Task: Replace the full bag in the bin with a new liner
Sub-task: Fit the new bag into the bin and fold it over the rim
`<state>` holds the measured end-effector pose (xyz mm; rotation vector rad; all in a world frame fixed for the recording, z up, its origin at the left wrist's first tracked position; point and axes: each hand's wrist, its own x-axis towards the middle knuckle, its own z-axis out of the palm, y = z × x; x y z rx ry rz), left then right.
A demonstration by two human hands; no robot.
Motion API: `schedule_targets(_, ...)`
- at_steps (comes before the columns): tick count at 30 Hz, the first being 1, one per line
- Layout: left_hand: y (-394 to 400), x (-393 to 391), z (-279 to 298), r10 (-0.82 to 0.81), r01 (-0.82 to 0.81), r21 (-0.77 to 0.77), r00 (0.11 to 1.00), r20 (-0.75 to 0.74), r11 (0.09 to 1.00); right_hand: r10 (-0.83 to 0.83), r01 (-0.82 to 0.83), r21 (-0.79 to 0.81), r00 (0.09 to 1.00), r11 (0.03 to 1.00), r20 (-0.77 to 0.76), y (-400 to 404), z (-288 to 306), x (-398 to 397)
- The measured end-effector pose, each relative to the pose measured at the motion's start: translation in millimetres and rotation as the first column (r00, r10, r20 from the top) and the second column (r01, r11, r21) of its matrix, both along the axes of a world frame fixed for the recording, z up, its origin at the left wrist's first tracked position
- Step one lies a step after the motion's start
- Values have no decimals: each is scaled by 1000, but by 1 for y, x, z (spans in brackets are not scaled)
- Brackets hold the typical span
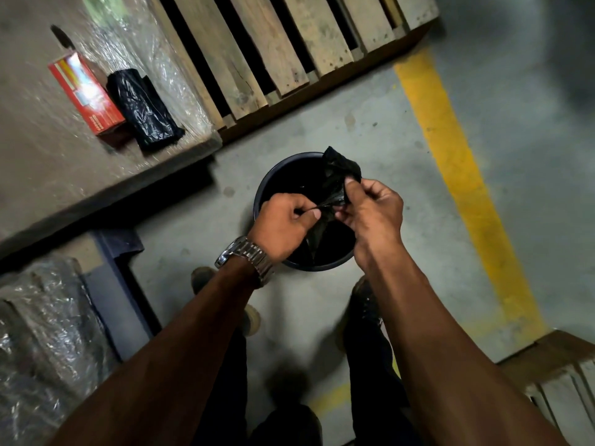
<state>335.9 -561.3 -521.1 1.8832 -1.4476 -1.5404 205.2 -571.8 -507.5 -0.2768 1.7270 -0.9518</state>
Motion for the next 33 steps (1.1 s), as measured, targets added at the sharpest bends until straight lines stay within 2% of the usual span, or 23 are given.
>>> schedule_targets(5,-6,-3,5,225,-222,41,968,-114,974,62,-55,-49,986,997,154,9,6,12)
schedule_targets(10,-5,3,3,183,-177,57,976,-121,983,65,-62,-25,980,998,188,14,6,14)
schedule_targets(13,-4,10,0,235,-231,50,968,-88,972,26,-29,39,997,999,77,11,2,8)
schedule_targets(15,-6,16,-3,330,-330,14,944,8,944,-1,4,68,999,998,-44,8,-3,4)
schedule_targets(17,-9,24,-7,430,-430,-27,895,119,902,-55,69,85,987,994,-154,7,-9,-2)
schedule_targets(19,-12,33,-12,522,-530,6,836,169,848,-145,169,94,966,981,-216,6,-13,-10)
schedule_targets(22,-13,45,-18,651,-671,115,740,168,733,-296,332,96,916,938,-272,6,-16,-23)
schedule_targets(24,-14,49,-17,693,-715,114,697,181,690,-353,398,98,884,912,-307,6,-15,-29)
schedule_targets(29,-15,46,-13,738,-751,55,657,155,658,-352,423,97,842,901,-408,7,-14,-36)
schedule_targets(31,-17,48,-15,808,-819,45,572,139,572,-359,427,69,828,902,-432,7,-11,-39)
schedule_targets(33,-17,53,-21,866,-872,131,487,115,472,-325,405,86,829,910,-456,10,-11,-41)
